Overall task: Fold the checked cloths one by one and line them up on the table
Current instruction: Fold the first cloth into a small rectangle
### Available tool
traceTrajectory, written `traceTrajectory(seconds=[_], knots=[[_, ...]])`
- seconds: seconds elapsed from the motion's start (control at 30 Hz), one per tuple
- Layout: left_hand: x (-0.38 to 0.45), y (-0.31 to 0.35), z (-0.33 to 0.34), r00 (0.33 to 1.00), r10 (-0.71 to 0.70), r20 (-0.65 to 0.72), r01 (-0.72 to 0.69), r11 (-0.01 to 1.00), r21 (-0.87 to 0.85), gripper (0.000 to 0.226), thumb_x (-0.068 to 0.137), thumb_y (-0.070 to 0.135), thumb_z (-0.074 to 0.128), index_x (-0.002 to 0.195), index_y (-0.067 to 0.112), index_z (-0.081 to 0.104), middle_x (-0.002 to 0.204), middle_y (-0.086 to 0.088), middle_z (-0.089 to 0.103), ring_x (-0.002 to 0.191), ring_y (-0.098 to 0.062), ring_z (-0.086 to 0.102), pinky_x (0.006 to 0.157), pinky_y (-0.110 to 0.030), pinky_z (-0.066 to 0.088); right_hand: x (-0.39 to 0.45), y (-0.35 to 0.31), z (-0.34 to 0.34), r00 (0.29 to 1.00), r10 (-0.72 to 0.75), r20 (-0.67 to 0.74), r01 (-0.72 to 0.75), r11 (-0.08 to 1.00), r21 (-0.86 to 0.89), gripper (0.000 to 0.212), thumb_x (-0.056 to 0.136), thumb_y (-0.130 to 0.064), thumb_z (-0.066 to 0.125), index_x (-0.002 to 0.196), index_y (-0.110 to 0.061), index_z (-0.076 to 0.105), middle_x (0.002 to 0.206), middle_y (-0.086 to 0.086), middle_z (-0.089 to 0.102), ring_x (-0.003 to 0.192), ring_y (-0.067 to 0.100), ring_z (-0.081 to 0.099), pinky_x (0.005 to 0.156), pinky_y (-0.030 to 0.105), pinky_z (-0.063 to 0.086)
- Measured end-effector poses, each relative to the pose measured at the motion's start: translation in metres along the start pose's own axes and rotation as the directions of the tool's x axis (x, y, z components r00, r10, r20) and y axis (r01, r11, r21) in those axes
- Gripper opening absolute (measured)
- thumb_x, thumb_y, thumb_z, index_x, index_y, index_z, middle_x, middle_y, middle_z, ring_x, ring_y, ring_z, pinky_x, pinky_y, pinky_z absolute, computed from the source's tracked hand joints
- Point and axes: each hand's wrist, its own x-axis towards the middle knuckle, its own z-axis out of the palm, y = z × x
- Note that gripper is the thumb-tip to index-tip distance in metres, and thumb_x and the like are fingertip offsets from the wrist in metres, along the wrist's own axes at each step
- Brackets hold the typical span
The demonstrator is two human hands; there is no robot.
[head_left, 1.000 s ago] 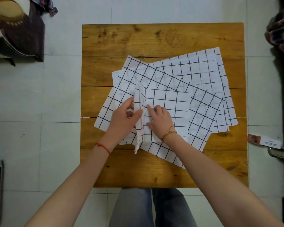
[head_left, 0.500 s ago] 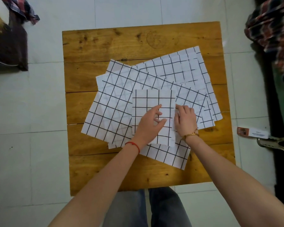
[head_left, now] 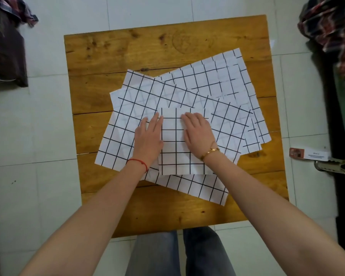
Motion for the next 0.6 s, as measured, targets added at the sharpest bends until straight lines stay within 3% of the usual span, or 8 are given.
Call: traceTrajectory(seconds=[0.13,0.27,0.47,0.6], knots=[[0.013,0.002,0.003,0.999,-0.011,0.034,0.009,0.998,0.069,0.085,0.089,0.024,0.061,0.154,0.02,0.006,0.162,0.003,0.002,0.147,-0.031,0.008,0.116,-0.051,0.022,0.021,-0.026,0.01,0.979,-0.057,0.197,0.07,0.996,-0.063,0.062,0.09,-0.021,0.051,0.146,-0.01,0.028,0.153,0.007,0.029,0.14,0.032,0.024,0.114,0.048,0.023],[0.021,0.002,0.006,0.997,-0.027,0.078,0.019,0.995,0.1,0.088,0.091,0.031,0.06,0.154,0.02,0.0,0.162,0.004,-0.004,0.148,-0.031,0.001,0.118,-0.052,0.016,0.033,-0.034,0.018,0.959,-0.022,0.284,0.061,0.99,-0.126,0.065,0.095,-0.023,0.042,0.15,-0.013,0.01,0.159,0.004,0.009,0.146,0.028,0.004,0.118,0.049,0.007],[0.023,0.0,0.008,0.994,-0.03,0.103,0.017,0.993,0.117,0.089,0.091,0.033,0.06,0.154,0.023,-0.002,0.162,0.006,-0.008,0.148,-0.03,-0.002,0.118,-0.054,0.012,0.026,-0.013,0.019,0.961,0.003,0.277,0.044,0.986,-0.161,0.061,0.094,-0.022,0.043,0.149,-0.009,0.02,0.157,0.004,0.018,0.145,0.03,0.011,0.117,0.052,0.01],[0.023,-0.002,0.009,0.994,-0.023,0.111,0.009,0.993,0.121,0.091,0.091,0.034,0.06,0.153,0.023,-0.006,0.161,0.007,-0.012,0.148,-0.031,-0.003,0.118,-0.055,0.01,0.006,0.017,0.013,0.968,0.151,0.199,-0.113,0.975,-0.193,0.056,0.098,-0.029,0.032,0.149,-0.01,0.02,0.156,0.004,0.021,0.145,0.03,0.012,0.117,0.052,0.011]])
